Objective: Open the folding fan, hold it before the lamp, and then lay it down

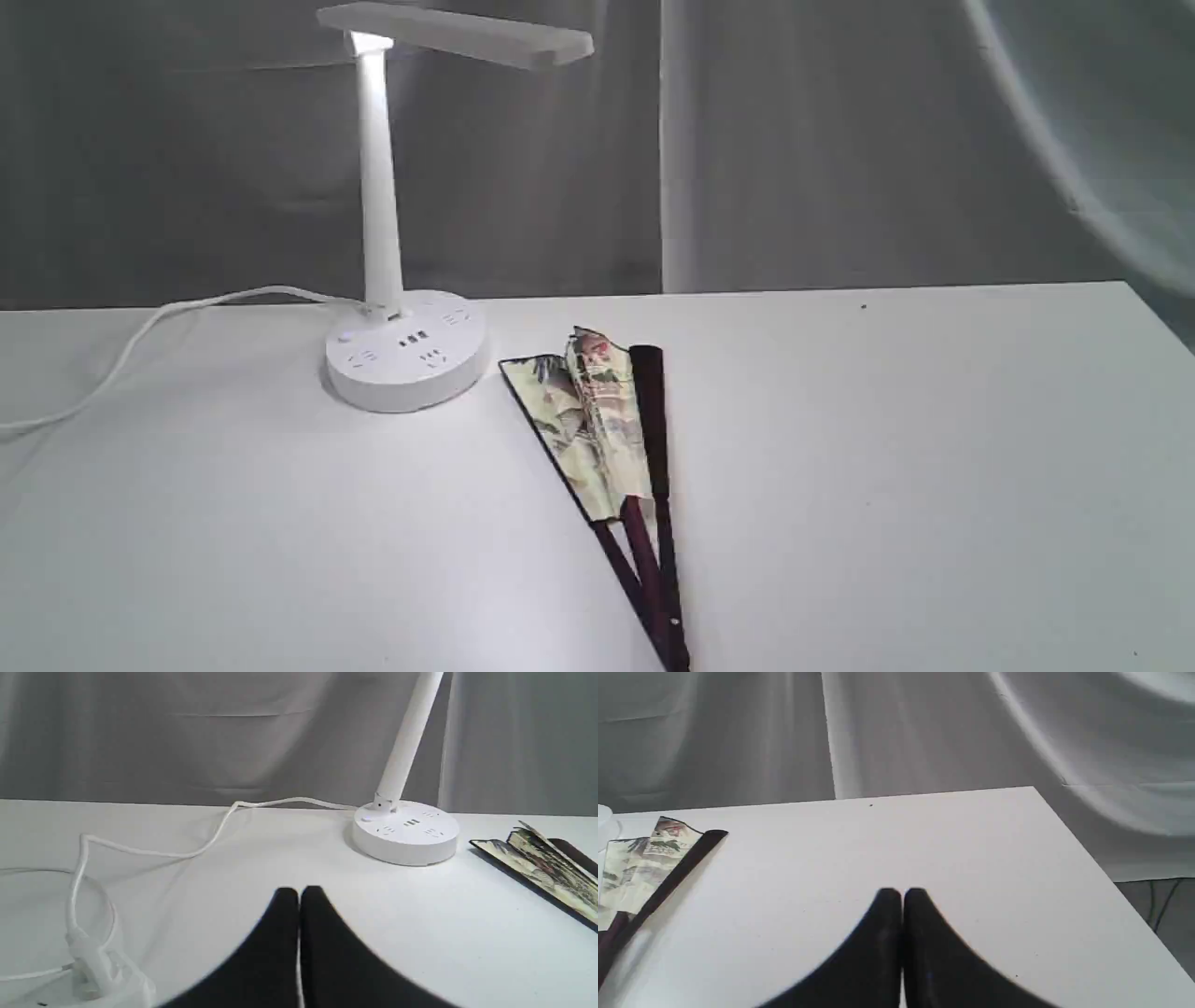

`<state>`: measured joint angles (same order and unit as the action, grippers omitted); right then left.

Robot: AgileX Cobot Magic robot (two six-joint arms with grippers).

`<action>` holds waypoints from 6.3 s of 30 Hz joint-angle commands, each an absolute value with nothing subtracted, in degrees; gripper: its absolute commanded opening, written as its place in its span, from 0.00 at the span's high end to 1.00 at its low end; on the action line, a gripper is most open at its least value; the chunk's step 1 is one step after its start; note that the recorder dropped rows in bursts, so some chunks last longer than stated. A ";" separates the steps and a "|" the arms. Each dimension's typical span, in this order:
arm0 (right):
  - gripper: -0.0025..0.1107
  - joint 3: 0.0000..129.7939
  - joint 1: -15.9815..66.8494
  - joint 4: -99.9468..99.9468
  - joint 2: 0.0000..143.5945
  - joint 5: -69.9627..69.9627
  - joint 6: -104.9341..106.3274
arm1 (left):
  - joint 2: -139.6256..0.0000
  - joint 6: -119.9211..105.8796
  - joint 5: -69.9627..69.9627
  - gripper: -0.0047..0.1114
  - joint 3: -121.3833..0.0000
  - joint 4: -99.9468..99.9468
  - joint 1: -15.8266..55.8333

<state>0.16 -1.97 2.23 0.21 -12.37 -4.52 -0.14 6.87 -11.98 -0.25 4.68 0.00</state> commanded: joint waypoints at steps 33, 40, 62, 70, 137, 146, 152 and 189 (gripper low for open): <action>0.98 7.89 -1.71 -5.16 0.00 -9.23 -1.32 | 0.00 21.18 -15.50 0.96 -11.27 0.98 0.00; 0.98 15.10 -1.71 -2.68 0.00 -18.15 -1.32 | 0.00 20.53 -27.76 0.96 -20.46 -2.12 0.00; 0.98 18.12 -1.71 3.41 0.00 -24.41 -1.74 | -6.31 21.02 -42.03 0.96 -31.59 -4.41 0.00; 0.98 18.12 -1.71 3.39 5.37 -24.80 -6.54 | -21.50 9.91 -42.25 0.96 -36.04 -9.84 0.00; 0.64 41.41 -1.71 -71.30 84.71 -36.13 46.91 | -89.80 -3.77 -22.89 0.79 -49.29 -20.70 22.93; 0.64 41.41 -1.71 -83.44 92.48 -42.21 58.07 | -98.51 -7.73 -27.46 0.74 -62.96 -20.70 22.93; 0.64 41.41 -1.56 -90.68 96.02 -45.02 62.47 | -104.72 -9.26 -27.61 0.74 -70.50 -21.63 22.93; 0.48 68.12 9.75 -78.97 118.41 -40.94 44.77 | -133.39 -6.22 -34.91 0.80 -100.10 -16.14 24.63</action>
